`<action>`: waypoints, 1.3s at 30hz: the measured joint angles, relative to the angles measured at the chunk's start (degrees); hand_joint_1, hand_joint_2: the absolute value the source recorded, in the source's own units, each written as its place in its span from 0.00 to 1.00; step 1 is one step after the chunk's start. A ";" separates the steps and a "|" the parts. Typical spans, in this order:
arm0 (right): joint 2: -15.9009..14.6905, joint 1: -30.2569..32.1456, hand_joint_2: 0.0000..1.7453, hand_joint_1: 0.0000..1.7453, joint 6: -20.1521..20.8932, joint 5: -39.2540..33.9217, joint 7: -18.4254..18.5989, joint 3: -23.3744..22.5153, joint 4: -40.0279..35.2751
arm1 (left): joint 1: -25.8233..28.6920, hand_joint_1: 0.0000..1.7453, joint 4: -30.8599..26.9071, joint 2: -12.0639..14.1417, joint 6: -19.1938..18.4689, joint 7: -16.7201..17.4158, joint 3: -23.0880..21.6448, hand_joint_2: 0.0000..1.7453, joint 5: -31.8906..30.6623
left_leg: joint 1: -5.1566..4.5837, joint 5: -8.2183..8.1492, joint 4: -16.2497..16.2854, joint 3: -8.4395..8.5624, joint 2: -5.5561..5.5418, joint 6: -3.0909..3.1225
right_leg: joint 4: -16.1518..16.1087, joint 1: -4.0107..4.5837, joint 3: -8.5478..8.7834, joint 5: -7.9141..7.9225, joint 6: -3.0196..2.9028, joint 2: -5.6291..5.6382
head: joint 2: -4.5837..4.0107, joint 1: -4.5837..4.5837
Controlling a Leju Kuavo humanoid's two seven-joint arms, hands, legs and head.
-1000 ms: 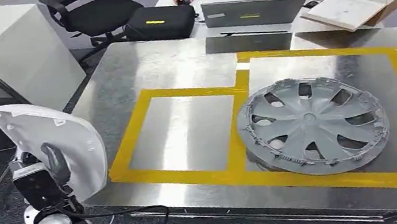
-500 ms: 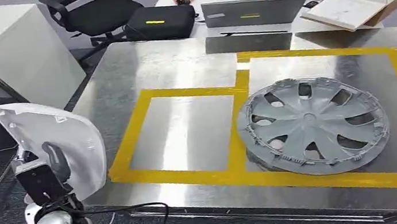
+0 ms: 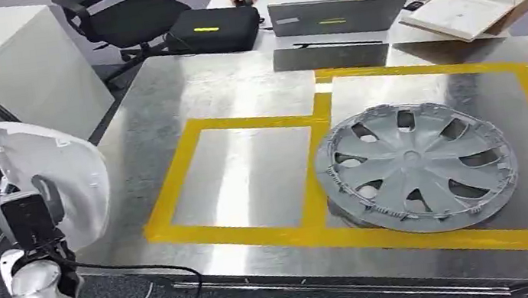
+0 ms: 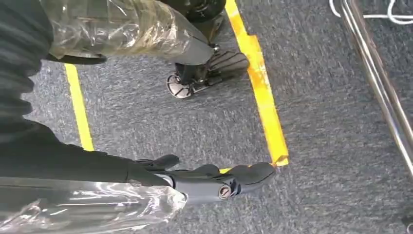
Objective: Take the parts from the cabinet and place them on the table.
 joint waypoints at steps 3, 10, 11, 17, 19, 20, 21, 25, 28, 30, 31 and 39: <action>-0.13 0.00 1.00 0.00 0.02 0.00 -0.04 0.00 0.00 | -1.27 1.00 1.55 0.26 -0.55 -0.65 0.52 1.00 -0.53 | -0.01 -0.01 0.00 -0.01 0.00 0.01 | 0.00 -0.01 0.00 0.00 0.00 0.00 | 0.00 0.00; -0.35 -0.05 1.00 0.00 0.09 0.55 -0.17 0.09 0.00 | -3.56 1.00 4.39 0.26 -0.22 -1.70 1.51 1.00 -2.49 | -0.04 -0.01 0.02 -0.02 0.00 0.02 | -0.01 -0.02 -0.01 0.00 0.00 0.01 | 0.00 0.00; -0.35 -0.04 1.00 0.00 0.17 0.66 -0.22 0.13 0.00 | -3.94 1.00 4.83 0.26 0.02 -1.86 1.59 1.00 -2.95 | -0.04 -0.01 0.02 -0.02 0.00 0.02 | -0.01 -0.02 -0.02 0.00 0.00 0.00 | 0.00 0.00; -0.39 -0.09 1.00 0.00 0.87 1.27 -0.70 0.28 0.00 | -6.29 1.00 7.61 0.04 -0.92 -5.27 2.62 1.00 -2.60 | -0.03 -0.01 0.02 -0.01 0.00 0.02 | 0.00 -0.02 -0.02 0.01 0.01 0.01 | 0.00 0.00; -0.46 -0.10 1.00 0.00 1.01 1.53 -0.72 0.37 0.00 | -6.74 1.00 8.15 -0.13 -0.92 -5.79 2.73 1.00 -2.80 | -0.03 -0.01 0.02 -0.01 0.00 0.02 | 0.00 -0.01 -0.02 0.01 0.01 0.00 | 0.00 0.00; -0.50 -0.11 1.00 0.00 1.03 1.66 -0.76 0.46 0.00 | -6.96 1.00 8.39 -0.26 -0.89 -5.99 2.77 1.00 -2.91 | -0.03 -0.01 0.02 -0.01 0.00 0.02 | 0.00 -0.01 -0.02 0.01 0.01 0.00 | 0.00 0.00; -0.52 -0.13 1.00 0.00 1.09 1.84 -0.81 0.55 0.00 | -7.16 1.00 8.59 -0.33 -0.89 -6.36 2.84 1.00 -2.91 | -0.03 -0.01 0.02 -0.01 0.00 0.02 | 0.00 -0.01 -0.02 0.01 0.01 0.00 | 0.00 0.02; -0.63 -0.27 1.00 0.00 1.38 2.38 -0.92 0.98 0.00 | -8.68 1.00 9.92 -0.90 -1.09 -8.37 3.17 1.00 -2.01 | -0.03 -0.01 0.02 -0.02 0.00 0.02 | 0.00 -0.02 -0.01 0.01 0.01 0.00 | 0.00 0.00; -0.68 -0.33 1.00 0.00 1.68 2.67 -1.07 1.38 0.00 | -9.71 1.00 10.53 -1.36 -1.66 -9.14 3.61 1.00 -1.09 | -0.04 -0.01 0.03 -0.02 0.00 0.02 | 0.00 -0.02 -0.01 0.01 0.01 0.00 | 0.00 0.00; -0.70 -0.38 1.00 0.00 1.88 2.99 -1.25 1.79 0.00 | -10.26 1.00 11.10 -1.75 -1.92 -10.01 4.00 1.00 -0.87 | -0.04 -0.01 0.03 -0.02 0.00 0.02 | 0.00 -0.02 -0.01 0.01 0.01 0.00 | 0.00 0.00; -0.70 -0.44 1.00 0.00 1.92 3.04 -1.31 1.92 0.00 | -10.52 1.00 11.56 -1.86 -1.97 -10.40 4.06 1.00 -0.77 | -0.04 -0.01 0.04 -0.02 0.00 0.02 | 0.00 -0.02 -0.02 0.02 0.02 0.00 | 0.00 0.00; -0.79 -0.62 1.00 0.00 1.97 3.19 -1.66 2.12 0.00 | -11.42 1.00 14.40 -2.49 -1.99 -11.87 4.46 1.00 -0.59 | -0.04 -0.01 0.04 -0.02 0.00 0.02 | 0.00 -0.02 -0.02 0.02 0.03 0.00 | 0.00 0.00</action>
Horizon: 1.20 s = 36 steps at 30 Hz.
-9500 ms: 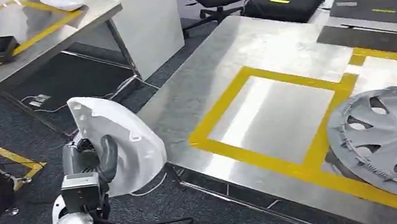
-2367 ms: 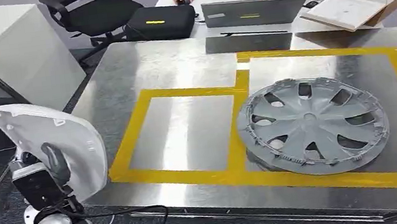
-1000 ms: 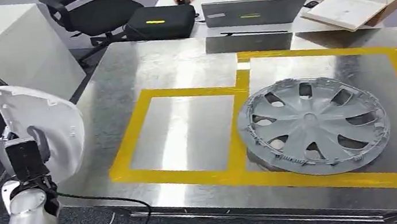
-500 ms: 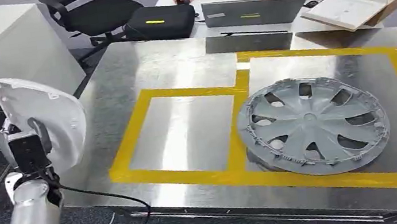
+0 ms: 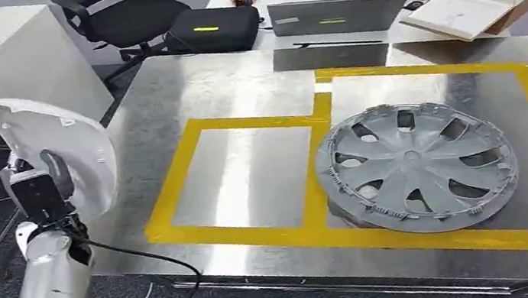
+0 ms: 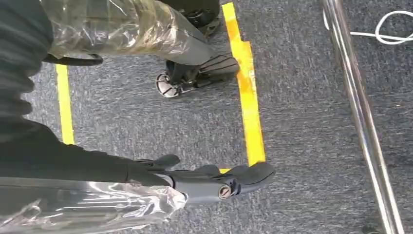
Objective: Take the parts from the cabinet and place them on the table.
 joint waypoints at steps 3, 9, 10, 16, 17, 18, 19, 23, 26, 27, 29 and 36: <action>-0.04 -0.09 1.00 0.00 0.00 0.39 0.00 0.15 0.00 | -0.80 1.00 2.14 -0.17 -0.68 -1.25 0.57 1.00 1.05 | 0.00 0.00 0.00 0.00 0.00 0.00 | 0.00 0.00 0.00 0.00 0.00 0.00 | 0.00 0.00; -0.07 -0.22 1.00 0.00 0.00 0.63 0.00 0.98 0.00 | -1.94 1.00 6.54 -1.12 -0.68 -3.15 1.79 1.00 0.87 | 0.00 0.00 0.01 0.00 0.00 0.00 | 0.00 0.00 0.00 0.00 0.00 0.00 | 0.00 0.00; -0.07 -0.24 1.00 0.00 0.00 0.66 0.00 1.05 0.00 | -2.05 1.00 7.03 -1.29 -0.44 -3.17 1.84 1.00 0.59 | 0.00 0.00 0.01 0.00 0.00 0.00 | 0.00 0.00 0.00 0.01 0.01 0.00 | 0.00 0.00; -0.11 -0.24 1.00 0.00 0.02 0.83 0.00 1.42 0.00 | -2.92 1.00 8.65 -2.10 1.16 -3.12 1.81 1.00 -1.23 | 0.00 0.00 0.03 -0.01 0.00 0.01 | 0.00 0.00 0.00 0.02 0.02 0.00 | 0.00 0.00; -0.11 -0.25 1.00 0.00 0.04 0.85 -0.02 1.42 0.00 | -3.10 1.00 8.96 -2.16 1.51 -2.97 1.73 1.00 -1.73 | 0.00 0.00 0.03 -0.01 0.00 0.01 | 0.00 0.00 0.00 0.02 0.02 0.00 | 0.00 0.00; -0.11 -0.26 1.00 0.00 0.04 0.90 -0.02 1.44 0.00 | -3.25 1.00 9.20 -2.21 1.84 -2.95 1.64 1.00 -1.99 | 0.00 0.00 0.03 -0.01 0.00 0.01 | 0.00 0.00 -0.01 0.02 0.02 0.01 | 0.00 0.00; -0.11 -0.25 1.00 0.00 0.06 0.92 -0.02 1.44 0.00 | -3.42 1.00 9.44 -2.25 2.07 -2.86 1.53 1.00 -2.25 | 0.00 0.00 0.03 -0.01 0.00 0.01 | 0.00 0.00 -0.01 0.02 0.03 0.00 | 0.00 0.00; -0.11 -0.27 1.00 0.00 0.07 0.92 -0.04 1.44 0.00 | -4.00 1.00 10.23 -2.38 2.27 -2.84 1.29 1.00 -2.36 | 0.00 0.00 0.03 -0.01 0.00 0.01 | 0.00 0.00 -0.01 0.02 0.03 0.01 | 0.00 0.00; -0.11 -0.27 1.00 0.00 0.07 0.92 -0.04 1.44 0.00 | -4.11 1.00 10.62 -2.51 2.27 -2.84 1.29 1.00 -2.36 | 0.00 0.00 0.03 -0.01 0.00 0.01 | 0.00 0.00 -0.01 0.02 0.03 0.01 | 0.00 0.02; -0.11 -0.27 1.00 0.00 0.07 0.92 -0.04 1.44 0.00 | -4.11 1.00 10.75 -2.54 2.27 -2.84 1.29 1.00 -2.36 | 0.00 0.00 0.03 -0.02 0.00 0.01 | 0.00 0.00 -0.01 0.02 0.03 0.01 | 0.00 0.00; -0.11 -0.27 1.00 0.00 0.07 0.92 -0.04 1.46 0.00 | -4.13 1.00 10.95 -2.56 2.27 -2.84 1.29 1.00 -2.36 | 0.00 0.00 0.03 -0.02 0.00 0.01 | 0.00 0.00 -0.01 0.02 0.03 0.01 | 0.00 0.00; -0.11 -0.27 1.00 0.00 0.07 0.92 -0.04 1.46 0.00 | -4.20 1.00 11.36 -2.56 2.27 -2.84 1.29 1.00 -2.36 | 0.00 0.00 0.03 -0.03 0.00 0.01 | 0.00 0.00 -0.01 0.02 0.03 0.01 | 0.00 0.00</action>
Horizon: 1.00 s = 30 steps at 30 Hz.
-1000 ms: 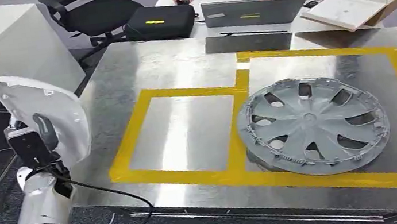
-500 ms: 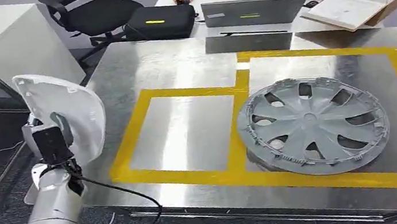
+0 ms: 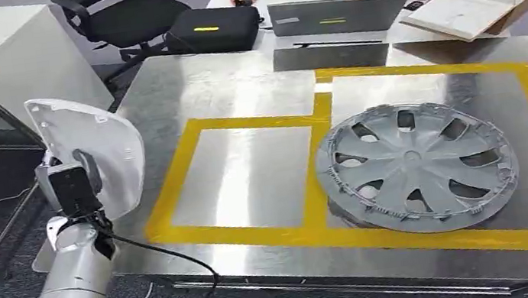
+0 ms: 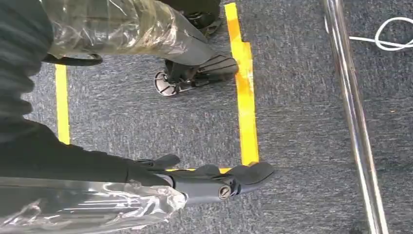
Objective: Take the parts from the cabinet and place them on the table.
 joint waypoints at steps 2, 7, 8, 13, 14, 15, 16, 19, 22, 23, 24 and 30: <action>0.00 0.00 1.00 0.00 0.00 0.00 0.00 0.00 0.00 | -0.03 1.00 0.11 0.00 0.00 0.00 0.00 1.00 0.00 | 0.00 0.00 0.00 0.00 0.00 0.00 | 0.00 0.00 0.00 0.00 0.00 0.00 | 0.00 0.00; 0.00 0.00 1.00 0.00 -0.02 0.00 0.04 0.00 0.00 | -0.19 1.00 0.55 0.00 0.00 0.06 -0.11 1.00 -0.85 | 0.00 0.00 0.00 0.00 0.00 0.00 | 0.00 0.00 0.00 0.00 0.00 0.00 | 0.00 0.00; 0.00 0.00 1.00 0.00 -0.02 0.00 0.07 0.00 0.00 | -0.23 1.00 0.68 0.00 -0.02 0.07 -0.22 1.00 -1.29 | 0.00 0.00 0.00 0.00 0.00 0.00 | 0.00 0.00 -0.01 0.00 0.00 0.00 | 0.00 0.02; -0.07 0.00 1.00 0.00 0.06 0.04 0.15 0.07 0.00 | -0.27 1.00 1.25 -0.18 -0.63 -0.18 -1.14 1.00 -2.45 | 0.00 0.00 0.00 -0.01 0.00 0.00 | 0.00 0.00 -0.01 0.00 0.00 0.00 | 0.00 0.00; -0.11 0.00 1.00 0.00 0.13 0.07 0.15 0.17 0.00 | -0.32 1.00 1.27 -0.28 -0.57 -0.22 -1.44 1.00 -2.66 | 0.00 0.00 0.00 -0.01 0.00 0.00 | 0.00 0.00 -0.01 0.00 0.00 -0.01 | 0.00 0.00; -0.20 -0.03 1.00 0.00 0.15 0.11 0.15 0.35 0.00 | -0.42 1.00 1.27 -0.42 -0.31 -0.22 -1.64 1.00 -3.02 | 0.00 0.00 0.00 -0.01 0.00 0.00 | 0.00 0.00 -0.01 0.00 0.00 -0.01 | 0.00 0.00; -0.24 -0.05 1.00 0.00 0.15 0.15 0.15 0.42 0.00 | -0.53 1.00 1.27 -0.50 -0.02 -0.22 -1.86 1.00 -3.21 | 0.00 0.00 0.00 -0.01 0.00 0.00 | 0.00 0.00 -0.02 0.00 0.00 0.00 | 0.00 0.00; -0.42 -0.06 1.00 0.00 0.22 0.46 0.15 0.85 0.00 | -1.18 1.00 1.70 -0.94 1.83 0.42 -2.36 1.00 -4.06 | 0.00 0.00 0.01 -0.02 0.00 0.00 | 0.00 0.00 -0.02 0.00 0.00 0.00 | 0.00 0.00; -0.44 -0.11 1.00 0.00 0.28 0.57 0.15 0.98 0.00 | -2.09 1.00 2.58 -1.16 2.84 0.90 -2.67 1.00 -4.28 | 0.00 0.00 0.01 -0.02 0.00 0.00 | 0.00 0.00 -0.02 0.01 0.00 0.00 | 0.00 0.00; -0.44 -0.11 1.00 0.00 0.28 0.57 0.15 1.03 0.00 | -2.27 1.00 2.73 -1.22 2.99 0.92 -2.80 1.00 -4.30 | 0.00 0.00 0.01 -0.02 0.00 0.00 | 0.00 0.00 -0.02 0.01 0.00 0.00 | 0.00 0.00; -0.44 -0.10 1.00 0.00 0.28 0.57 0.15 1.05 0.02 | -2.45 1.00 2.91 -1.29 3.02 0.92 -2.82 1.00 -4.31 | 0.00 0.00 0.01 -0.02 0.00 0.00 | 0.00 0.00 -0.02 0.01 0.00 0.00 | 0.00 0.00; -0.48 -0.07 1.00 0.00 0.04 0.11 0.85 1.07 0.00 | -5.43 1.00 6.20 -1.03 5.16 0.55 -2.03 1.00 -1.68 | 0.00 0.00 0.01 -0.03 -0.01 0.00 | 0.00 0.00 -0.02 0.01 0.00 -0.01 | 0.00 -0.02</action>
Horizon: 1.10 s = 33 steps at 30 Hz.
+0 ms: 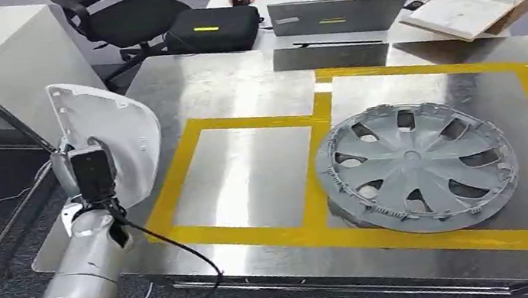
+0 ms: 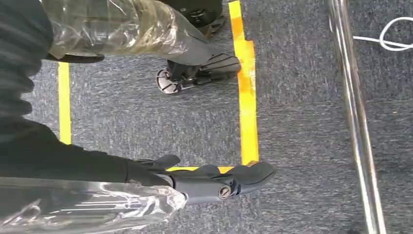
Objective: Take the parts from the cabinet and place them on the table.
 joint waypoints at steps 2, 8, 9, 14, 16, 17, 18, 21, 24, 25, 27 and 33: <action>-0.04 0.00 1.00 0.00 0.02 -0.13 0.06 -0.02 0.02 | -1.06 1.00 1.03 0.09 0.00 -0.57 0.33 1.00 0.00 | 0.00 0.00 0.00 0.00 0.00 0.00 | 0.00 0.00 0.00 0.00 0.00 0.00 | 0.00 0.02; -0.09 0.00 1.00 0.00 0.02 -0.26 0.22 0.00 0.02 | -2.32 1.00 2.45 0.09 0.15 -0.77 0.55 1.00 -0.63 | -0.01 0.00 0.00 0.00 0.00 0.00 | 0.00 -0.01 0.00 0.00 0.00 0.02 | 0.00 0.02; -0.09 0.00 1.00 0.00 0.02 -0.31 0.22 -0.02 0.02 | -2.39 1.00 2.61 0.09 0.15 -0.77 0.57 1.00 -0.63 | -0.01 0.00 0.00 -0.01 0.00 0.00 | 0.00 -0.01 0.00 0.00 0.00 0.01 | 0.00 0.02; -0.20 0.00 1.00 0.00 0.02 -0.44 0.20 -0.02 0.02 | -2.60 1.00 3.50 0.24 -0.44 -0.57 0.85 1.00 0.85 | -0.01 0.00 0.00 -0.01 0.00 0.01 | 0.00 -0.01 -0.01 0.00 0.00 0.01 | 0.00 0.02; -0.24 0.00 1.00 0.00 0.02 -0.44 0.20 0.00 0.02 | -2.69 1.00 3.89 0.31 -0.98 -0.57 1.14 1.00 1.71 | -0.01 0.00 0.00 -0.01 0.00 0.01 | 0.00 -0.01 -0.01 0.00 0.00 0.01 | 0.00 0.02; -0.26 0.00 1.00 0.00 0.02 -0.44 0.20 0.00 0.02 | -2.77 1.00 4.07 0.35 -1.07 -0.57 1.22 1.00 1.79 | -0.01 0.00 0.00 -0.01 0.00 0.01 | 0.00 -0.01 -0.01 0.00 0.00 0.01 | 0.00 0.02; -0.26 0.00 1.00 0.00 0.02 -0.44 0.20 -0.02 0.02 | -2.85 1.00 4.22 0.42 -1.25 -0.57 1.31 1.00 1.81 | -0.01 0.00 0.00 -0.01 0.00 0.01 | 0.00 -0.01 -0.01 0.00 0.00 0.01 | 0.00 0.02; -0.26 -0.01 1.00 0.00 0.11 -0.55 0.07 0.00 0.02 | -3.13 1.00 4.66 0.48 -3.37 -0.70 1.66 1.00 2.14 | -0.01 0.00 0.00 -0.01 0.00 0.01 | 0.00 -0.01 -0.01 0.00 0.00 0.01 | 0.00 0.02; -0.28 -0.03 1.00 0.00 0.24 -0.72 -0.22 0.00 0.02 | -3.42 1.00 5.18 0.33 -6.06 -0.70 1.64 1.00 2.38 | -0.01 0.00 0.00 -0.01 0.00 0.01 | 0.00 -0.01 -0.02 0.00 0.00 0.01 | 0.00 0.02; -0.28 -0.04 1.00 0.00 0.26 -0.79 -0.24 0.00 0.02 | -3.52 1.00 5.42 0.18 -6.82 -0.70 1.62 1.00 2.38 | -0.01 0.00 0.00 -0.01 0.00 0.01 | 0.00 -0.01 -0.01 0.00 0.00 0.00 | 0.00 0.02; -0.33 -0.09 1.00 0.00 0.28 -0.87 -0.31 -0.02 0.02 | -3.63 1.00 5.77 -0.13 -7.36 -0.70 1.55 1.00 2.36 | -0.02 0.00 0.01 -0.01 0.00 0.01 | 0.00 -0.02 -0.01 0.00 0.00 0.02 | 0.00 0.02; -0.37 -0.09 1.00 0.00 0.28 -1.11 -0.37 -0.02 0.02 | -4.11 1.00 6.76 -0.52 -7.37 -0.70 1.44 1.00 2.36 | -0.03 0.00 0.01 -0.01 0.00 0.01 | 0.00 -0.03 -0.02 0.00 0.00 0.02 | 0.00 0.02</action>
